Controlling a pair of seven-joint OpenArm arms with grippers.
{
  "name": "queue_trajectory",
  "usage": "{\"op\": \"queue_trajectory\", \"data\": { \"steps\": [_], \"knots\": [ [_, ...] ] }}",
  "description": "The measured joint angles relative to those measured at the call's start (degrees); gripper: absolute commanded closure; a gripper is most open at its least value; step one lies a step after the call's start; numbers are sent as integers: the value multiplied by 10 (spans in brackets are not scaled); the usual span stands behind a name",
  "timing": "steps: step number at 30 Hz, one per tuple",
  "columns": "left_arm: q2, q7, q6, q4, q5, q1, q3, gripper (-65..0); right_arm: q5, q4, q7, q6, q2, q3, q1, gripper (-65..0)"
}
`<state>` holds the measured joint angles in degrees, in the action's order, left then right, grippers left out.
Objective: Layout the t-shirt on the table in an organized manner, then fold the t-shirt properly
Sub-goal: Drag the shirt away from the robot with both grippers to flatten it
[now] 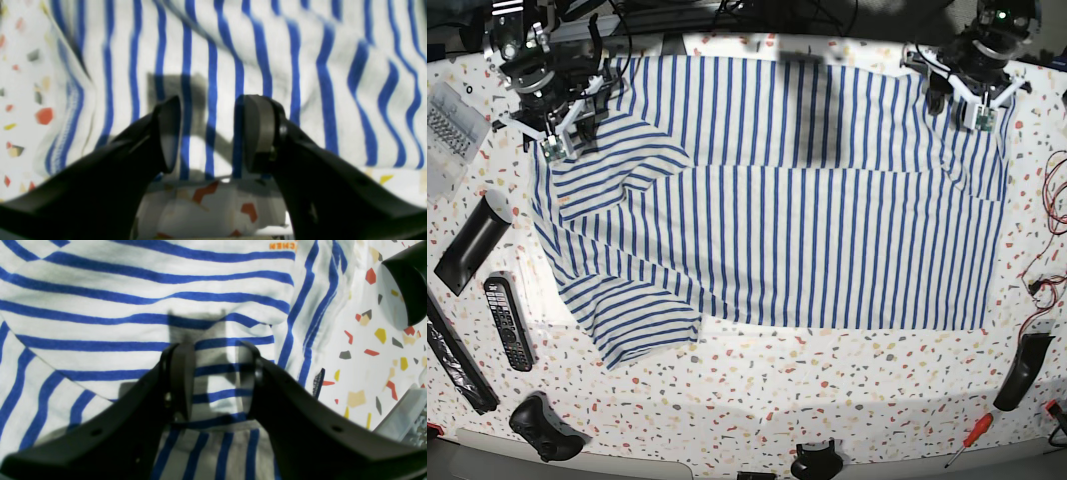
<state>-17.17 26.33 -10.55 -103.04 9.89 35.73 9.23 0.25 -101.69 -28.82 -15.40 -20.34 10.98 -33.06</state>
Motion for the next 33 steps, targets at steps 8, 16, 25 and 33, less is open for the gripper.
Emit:
{"op": "queue_trajectory", "data": {
  "steps": [8, 16, 25, 33],
  "knots": [
    [0, 73, 0, -10, 2, 1, 0, -279, 0, 0, -1, 0, 0, 0, 0, -218],
    [0, 66, 0, -15, 4, 29, 0, -279, 0, 0, -9, 0, 0, 0, -1, -218],
    [0, 68, 0, -23, 3, 38, 0, -279, 0, -5, -13, 0, -7, 0, -13, -218],
    [0, 101, 0, -62, -3, 47, 0, -279, 15, -8, -9, -4, -56, 0, -28, -218]
  ]
}}
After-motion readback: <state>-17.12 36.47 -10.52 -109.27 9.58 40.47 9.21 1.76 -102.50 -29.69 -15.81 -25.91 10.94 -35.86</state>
